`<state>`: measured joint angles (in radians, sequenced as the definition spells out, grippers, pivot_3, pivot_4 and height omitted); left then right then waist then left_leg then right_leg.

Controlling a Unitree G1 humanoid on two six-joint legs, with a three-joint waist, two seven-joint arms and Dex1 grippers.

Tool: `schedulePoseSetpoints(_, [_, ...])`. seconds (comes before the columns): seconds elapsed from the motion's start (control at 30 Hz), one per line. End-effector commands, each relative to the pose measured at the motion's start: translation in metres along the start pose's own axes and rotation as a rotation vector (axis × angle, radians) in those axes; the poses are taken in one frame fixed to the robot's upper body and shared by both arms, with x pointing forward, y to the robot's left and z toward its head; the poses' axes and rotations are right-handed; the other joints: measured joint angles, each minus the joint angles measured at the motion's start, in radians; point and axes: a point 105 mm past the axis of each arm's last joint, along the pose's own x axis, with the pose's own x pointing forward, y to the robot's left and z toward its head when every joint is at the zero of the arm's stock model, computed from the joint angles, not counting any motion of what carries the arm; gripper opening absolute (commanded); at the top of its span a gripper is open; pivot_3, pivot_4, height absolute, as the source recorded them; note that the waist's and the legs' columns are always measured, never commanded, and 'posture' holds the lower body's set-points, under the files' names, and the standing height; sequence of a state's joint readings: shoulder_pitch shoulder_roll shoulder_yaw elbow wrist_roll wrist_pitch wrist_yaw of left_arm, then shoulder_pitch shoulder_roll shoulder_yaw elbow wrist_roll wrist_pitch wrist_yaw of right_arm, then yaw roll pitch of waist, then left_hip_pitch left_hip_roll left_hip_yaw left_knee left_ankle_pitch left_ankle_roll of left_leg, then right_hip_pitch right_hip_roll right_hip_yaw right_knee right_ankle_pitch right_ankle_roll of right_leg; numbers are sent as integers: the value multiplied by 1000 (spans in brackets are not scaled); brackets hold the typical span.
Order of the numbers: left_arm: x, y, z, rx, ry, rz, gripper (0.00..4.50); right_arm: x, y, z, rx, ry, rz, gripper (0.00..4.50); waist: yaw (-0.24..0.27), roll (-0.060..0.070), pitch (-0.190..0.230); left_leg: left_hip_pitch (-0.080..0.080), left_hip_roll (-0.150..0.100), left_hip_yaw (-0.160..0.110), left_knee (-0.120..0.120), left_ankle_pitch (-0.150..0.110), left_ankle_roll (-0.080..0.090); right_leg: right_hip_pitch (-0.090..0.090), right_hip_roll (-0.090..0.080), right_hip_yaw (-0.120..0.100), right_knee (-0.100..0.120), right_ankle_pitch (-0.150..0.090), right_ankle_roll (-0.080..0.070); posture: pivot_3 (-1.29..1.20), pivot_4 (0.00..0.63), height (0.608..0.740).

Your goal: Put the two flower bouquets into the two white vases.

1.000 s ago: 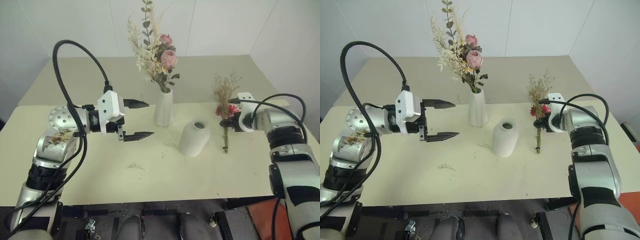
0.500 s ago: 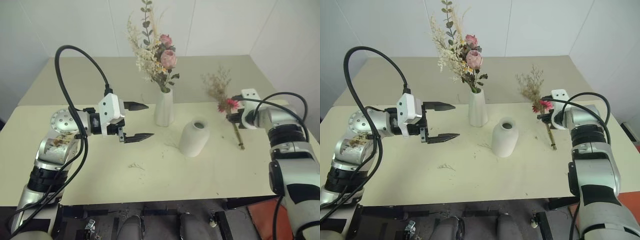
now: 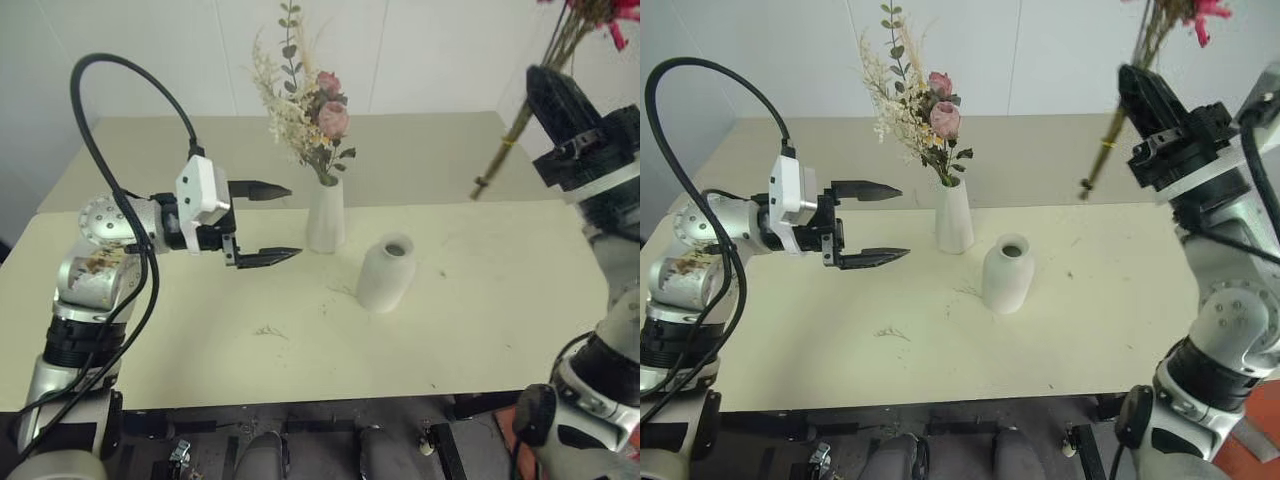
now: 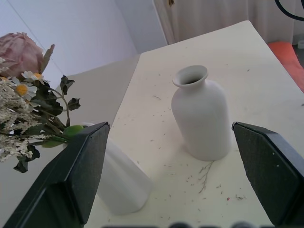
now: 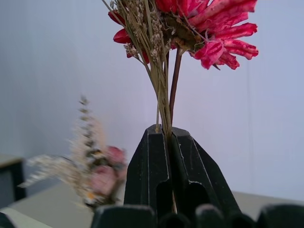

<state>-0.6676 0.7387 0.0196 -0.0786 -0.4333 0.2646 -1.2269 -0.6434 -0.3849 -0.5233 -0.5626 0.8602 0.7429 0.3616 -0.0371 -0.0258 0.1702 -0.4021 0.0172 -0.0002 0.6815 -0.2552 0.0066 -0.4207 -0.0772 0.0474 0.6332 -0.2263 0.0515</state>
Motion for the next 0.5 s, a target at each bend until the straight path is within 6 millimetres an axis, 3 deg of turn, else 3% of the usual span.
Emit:
schedulePoseSetpoints(0.03, [-5, 6, 7, 44, 5, 11, 4500, 4, 20, -12, 25, -35, 29, 46, -2, 0, 0, 0, 0, 0, 0, 0, 0, 0, 0, 0, 0, 0, 0, 0, 150, 740])
schedulePoseSetpoints(0.17, [-5, 6, 7, 44, 18, 20, 4500, 9, 25, -38, -11, -42, 10, 46, -4, 0, 0, -2, -1, 0, 1, 0, 0, -3, 0, 0, 7, 0, 0, 0, 150, 740])
schedulePoseSetpoints(0.3, [-9, 3, 6, 43, 35, 29, 4500, 7, 14, -52, -32, -30, 2, 46, -1, 0, 0, -3, -1, 0, 1, 0, 0, -3, -1, 0, 7, 0, 0, 0, 150, 740])
schedulePoseSetpoints(0.5, [-16, 2, 6, 42, 60, 50, 4500, 2, 7, -56, -46, -10, -3, 46, -2, 0, 0, -2, -1, 0, 0, 0, 0, -3, 0, 0, 7, 0, -1, 0, 150, 740])
